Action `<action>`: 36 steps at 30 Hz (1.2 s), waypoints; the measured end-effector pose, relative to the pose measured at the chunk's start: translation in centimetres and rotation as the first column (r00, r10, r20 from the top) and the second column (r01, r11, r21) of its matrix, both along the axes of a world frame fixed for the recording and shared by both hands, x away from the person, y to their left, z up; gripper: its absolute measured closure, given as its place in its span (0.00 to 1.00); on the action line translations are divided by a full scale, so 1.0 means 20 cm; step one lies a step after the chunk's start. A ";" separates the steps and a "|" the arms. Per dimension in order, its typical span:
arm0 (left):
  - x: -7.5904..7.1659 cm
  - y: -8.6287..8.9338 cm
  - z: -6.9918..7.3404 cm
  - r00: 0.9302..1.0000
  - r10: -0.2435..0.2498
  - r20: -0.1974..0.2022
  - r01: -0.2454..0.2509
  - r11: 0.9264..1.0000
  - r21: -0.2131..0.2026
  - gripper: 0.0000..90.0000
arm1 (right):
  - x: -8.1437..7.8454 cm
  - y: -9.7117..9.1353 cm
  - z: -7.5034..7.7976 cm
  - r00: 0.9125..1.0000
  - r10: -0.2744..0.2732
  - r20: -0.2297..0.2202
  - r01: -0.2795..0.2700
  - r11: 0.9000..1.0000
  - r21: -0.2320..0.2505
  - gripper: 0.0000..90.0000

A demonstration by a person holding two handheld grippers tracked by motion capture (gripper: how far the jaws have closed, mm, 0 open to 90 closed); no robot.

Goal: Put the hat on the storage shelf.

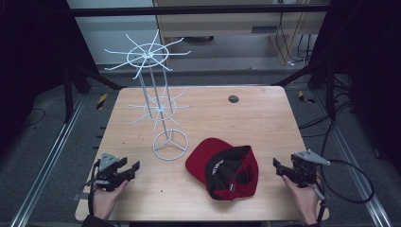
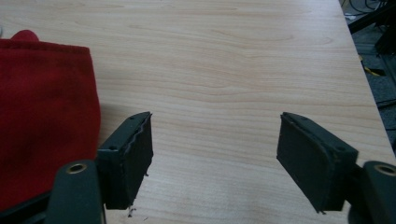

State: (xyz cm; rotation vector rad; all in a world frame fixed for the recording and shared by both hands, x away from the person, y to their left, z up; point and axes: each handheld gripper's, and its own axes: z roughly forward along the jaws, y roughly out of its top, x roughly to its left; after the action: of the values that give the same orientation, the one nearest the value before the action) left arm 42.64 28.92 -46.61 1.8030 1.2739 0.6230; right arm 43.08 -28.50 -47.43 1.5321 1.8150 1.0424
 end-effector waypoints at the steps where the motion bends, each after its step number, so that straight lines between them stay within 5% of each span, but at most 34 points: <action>1: -0.01 -0.02 0.01 1.000 -0.012 0.002 0.012 1.000 0.005 0.51 | 0.00 0.00 0.00 1.000 0.003 -0.005 -0.003 1.000 0.004 0.32; 7: -0.04 -0.11 0.04 0.996 -0.090 -0.003 0.090 0.996 -0.014 0.60 | -0.02 0.03 0.03 1.000 0.022 0.013 -0.022 1.000 0.000 0.38; 15: -0.08 -0.24 0.07 0.982 -0.187 -0.006 0.187 0.982 -0.014 0.64 | -0.02 0.07 0.05 0.998 0.056 0.018 -0.056 0.998 0.009 0.46; 23: -0.07 -0.44 0.15 0.952 -0.305 -0.004 0.305 0.952 -0.013 0.64 | -0.01 0.10 0.03 0.996 0.082 0.035 -0.081 0.996 -0.021 0.51; 36: -0.10 -0.73 0.22 0.908 -0.420 0.005 0.420 0.908 -0.011 0.58 | 0.00 0.10 0.02 0.995 0.081 0.065 -0.079 0.996 -0.031 0.51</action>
State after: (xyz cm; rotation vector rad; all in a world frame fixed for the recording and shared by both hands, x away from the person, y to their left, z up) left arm 40.73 14.33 -42.27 1.9836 0.8400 0.3727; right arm 43.05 -26.48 -46.97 1.4026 1.8509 1.0870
